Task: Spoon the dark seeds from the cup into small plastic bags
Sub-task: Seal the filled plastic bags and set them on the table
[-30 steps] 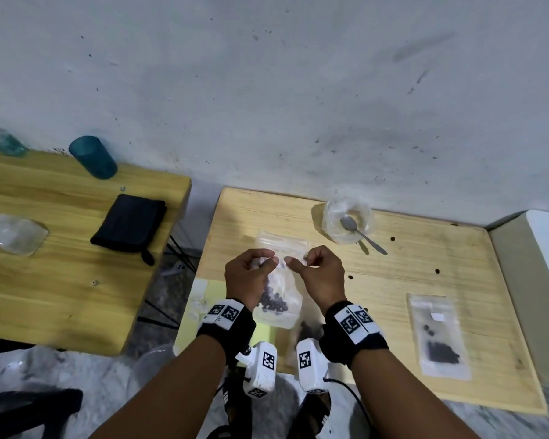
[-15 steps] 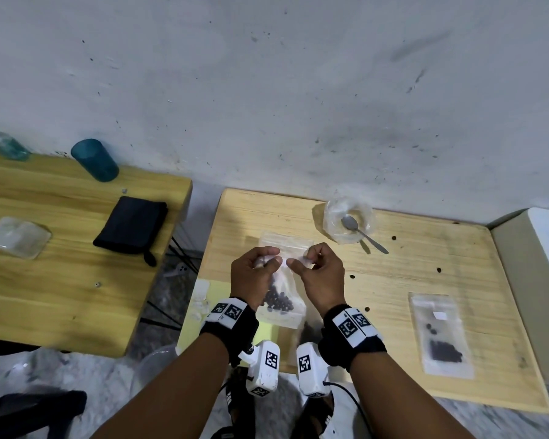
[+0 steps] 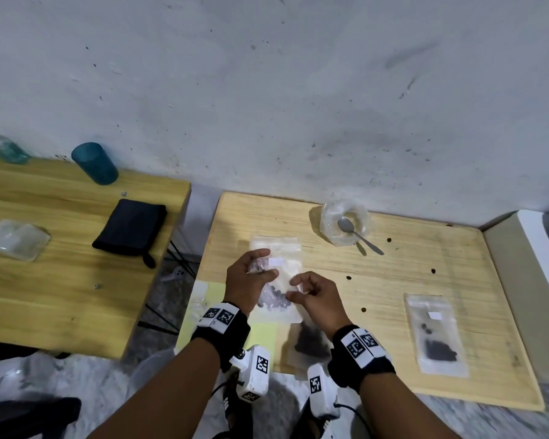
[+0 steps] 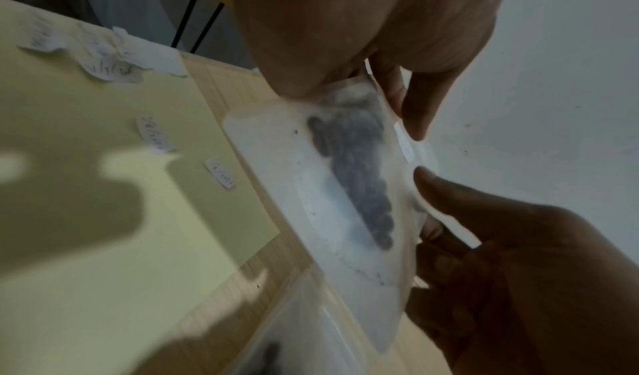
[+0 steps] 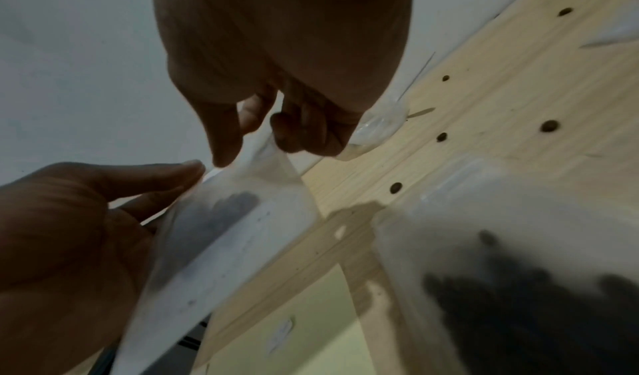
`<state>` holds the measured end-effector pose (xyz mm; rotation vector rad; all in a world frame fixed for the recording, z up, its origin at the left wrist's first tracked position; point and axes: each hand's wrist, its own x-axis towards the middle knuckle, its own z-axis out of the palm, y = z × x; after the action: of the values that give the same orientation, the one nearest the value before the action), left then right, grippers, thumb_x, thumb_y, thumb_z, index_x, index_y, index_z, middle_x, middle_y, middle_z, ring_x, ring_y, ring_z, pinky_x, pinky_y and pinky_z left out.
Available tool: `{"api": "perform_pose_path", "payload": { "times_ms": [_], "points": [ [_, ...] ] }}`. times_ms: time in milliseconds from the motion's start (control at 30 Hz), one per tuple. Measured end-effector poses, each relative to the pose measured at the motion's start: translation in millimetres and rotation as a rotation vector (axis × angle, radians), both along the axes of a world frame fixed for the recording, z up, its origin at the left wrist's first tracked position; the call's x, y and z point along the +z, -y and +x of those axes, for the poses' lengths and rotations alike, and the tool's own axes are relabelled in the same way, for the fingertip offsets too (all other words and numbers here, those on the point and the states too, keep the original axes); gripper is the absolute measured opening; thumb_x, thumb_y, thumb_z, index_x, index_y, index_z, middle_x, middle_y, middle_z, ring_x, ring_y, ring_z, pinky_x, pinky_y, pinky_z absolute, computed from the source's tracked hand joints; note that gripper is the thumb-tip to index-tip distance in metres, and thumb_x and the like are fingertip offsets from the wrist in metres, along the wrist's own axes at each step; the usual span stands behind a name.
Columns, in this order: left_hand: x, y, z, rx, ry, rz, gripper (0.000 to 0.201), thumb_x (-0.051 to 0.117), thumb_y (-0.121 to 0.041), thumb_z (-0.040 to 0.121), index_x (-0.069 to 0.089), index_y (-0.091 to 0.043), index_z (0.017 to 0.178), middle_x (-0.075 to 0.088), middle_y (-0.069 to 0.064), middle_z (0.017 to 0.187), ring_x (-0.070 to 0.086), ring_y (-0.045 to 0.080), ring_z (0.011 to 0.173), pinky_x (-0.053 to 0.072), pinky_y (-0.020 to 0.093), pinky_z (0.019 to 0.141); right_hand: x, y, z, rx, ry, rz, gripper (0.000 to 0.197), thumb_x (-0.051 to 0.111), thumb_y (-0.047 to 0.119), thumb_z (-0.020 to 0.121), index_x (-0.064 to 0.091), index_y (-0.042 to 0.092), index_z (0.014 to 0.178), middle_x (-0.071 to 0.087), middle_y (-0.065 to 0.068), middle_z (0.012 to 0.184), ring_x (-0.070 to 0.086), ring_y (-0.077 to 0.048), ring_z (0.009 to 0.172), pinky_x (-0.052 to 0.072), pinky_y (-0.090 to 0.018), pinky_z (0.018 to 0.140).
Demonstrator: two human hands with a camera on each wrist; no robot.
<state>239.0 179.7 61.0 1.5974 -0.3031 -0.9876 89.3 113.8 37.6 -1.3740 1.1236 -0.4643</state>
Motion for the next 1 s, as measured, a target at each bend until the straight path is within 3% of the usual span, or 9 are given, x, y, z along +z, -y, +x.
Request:
{"api": "perform_pose_path", "payload": {
  "times_ms": [100, 200, 367, 467, 567, 633, 733, 867, 1000],
  "points": [
    [-3.3, -5.4, -1.6, -0.058, 0.032, -0.01, 0.039, 0.074, 0.01, 0.072, 0.071, -0.018, 0.099, 0.066, 0.002, 0.099, 0.062, 0.005, 0.067, 0.053, 0.021, 0.056, -1.8, -2.3, -8.9, -0.028, -0.018, 0.025, 0.03, 0.081, -0.002, 0.073, 0.075, 0.022, 0.091, 0.05, 0.007, 0.067, 0.046, -0.008, 0.061, 0.041, -0.018, 0.063],
    [-10.9, -11.6, -8.0, -0.147, 0.092, 0.021, 0.04, 0.069, 0.015, 0.072, 0.072, -0.021, 0.089, 0.07, 0.004, 0.101, 0.062, 0.011, 0.055, 0.053, 0.025, 0.054, -0.1, 1.6, -16.3, -0.102, 0.023, 0.027, 0.04, 0.077, -0.005, 0.076, 0.075, 0.02, 0.106, 0.058, 0.009, 0.071, 0.054, -0.005, 0.063, 0.045, -0.016, 0.068],
    [-23.1, -7.0, -29.6, -0.212, 0.136, 0.1, 0.042, 0.063, 0.013, 0.071, 0.074, -0.024, 0.088, 0.069, 0.0, 0.104, 0.064, 0.016, 0.058, 0.051, 0.027, 0.056, 0.7, 8.0, -41.2, -0.094, 0.001, 0.019, 0.039, 0.075, -0.006, 0.078, 0.074, 0.018, 0.109, 0.061, 0.003, 0.077, 0.058, -0.001, 0.063, 0.048, -0.012, 0.067],
    [-28.4, 7.6, -51.8, -0.266, 0.16, 0.082, 0.044, 0.064, 0.014, 0.069, 0.073, -0.027, 0.084, 0.07, -0.001, 0.104, 0.067, 0.009, 0.069, 0.055, 0.027, 0.061, -5.3, 13.6, -70.2, -0.121, -0.042, 0.014, 0.039, 0.077, -0.003, 0.077, 0.075, 0.025, 0.104, 0.062, 0.0, 0.083, 0.059, -0.012, 0.073, 0.05, -0.021, 0.074],
    [-35.2, 26.6, -86.4, -0.351, 0.168, 0.077, 0.045, 0.066, 0.013, 0.069, 0.071, -0.029, 0.081, 0.071, -0.007, 0.103, 0.066, 0.012, 0.095, 0.058, 0.03, 0.073, -14.5, 20.2, -110.8, -0.18, -0.109, -0.001, 0.038, 0.079, -0.001, 0.075, 0.075, 0.028, 0.098, 0.058, 0.003, 0.082, 0.055, -0.015, 0.077, 0.049, -0.024, 0.074],
    [-41.8, 39.7, -115.4, -0.402, 0.135, 0.109, 0.042, 0.07, 0.01, 0.068, 0.072, -0.028, 0.085, 0.07, -0.01, 0.101, 0.064, 0.012, 0.1, 0.058, 0.032, 0.078, -18.1, 25.3, -142.7, -0.225, -0.17, -0.021, 0.036, 0.078, 0.0, 0.075, 0.074, 0.028, 0.097, 0.061, 0.004, 0.089, 0.057, -0.016, 0.083, 0.047, -0.022, 0.075],
    [-50.5, 57.8, -165.1, -0.523, 0.143, 0.171, 0.044, 0.073, 0.001, 0.07, 0.069, -0.033, 0.099, 0.063, -0.017, 0.105, 0.066, 0.015, 0.092, 0.058, 0.036, 0.079, -21.1, 33.9, -194.0, -0.289, -0.261, 0.001, 0.036, 0.077, 0.002, 0.077, 0.072, 0.027, 0.102, 0.064, 0.003, 0.102, 0.061, -0.018, 0.09, 0.049, -0.023, 0.078],
    [-57.9, 74.8, -233.8, -0.637, 0.091, 0.171, 0.045, 0.066, 0.002, 0.078, 0.066, -0.032, 0.108, 0.063, -0.01, 0.115, 0.064, 0.021, 0.088, 0.056, 0.037, 0.079, -30.1, 42.0, -257.1, -0.389, -0.401, -0.055, 0.035, 0.066, 0.001, 0.081, 0.073, 0.022, 0.109, 0.065, -0.002, 0.11, 0.061, -0.019, 0.095, 0.045, -0.025, 0.081],
    [-63.2, 89.5, -278.7, -0.713, 0.048, 0.227, 0.049, 0.065, -0.002, 0.081, 0.061, -0.028, 0.123, 0.058, -0.01, 0.122, 0.063, 0.025, 0.106, 0.054, 0.037, 0.085, -37.2, 51.2, -294.0, -0.434, -0.44, -0.073, 0.035, 0.069, 0.007, 0.081, 0.071, 0.019, 0.114, 0.06, -0.002, 0.117, 0.06, -0.022, 0.109, 0.046, -0.027, 0.09]
  ]
}}
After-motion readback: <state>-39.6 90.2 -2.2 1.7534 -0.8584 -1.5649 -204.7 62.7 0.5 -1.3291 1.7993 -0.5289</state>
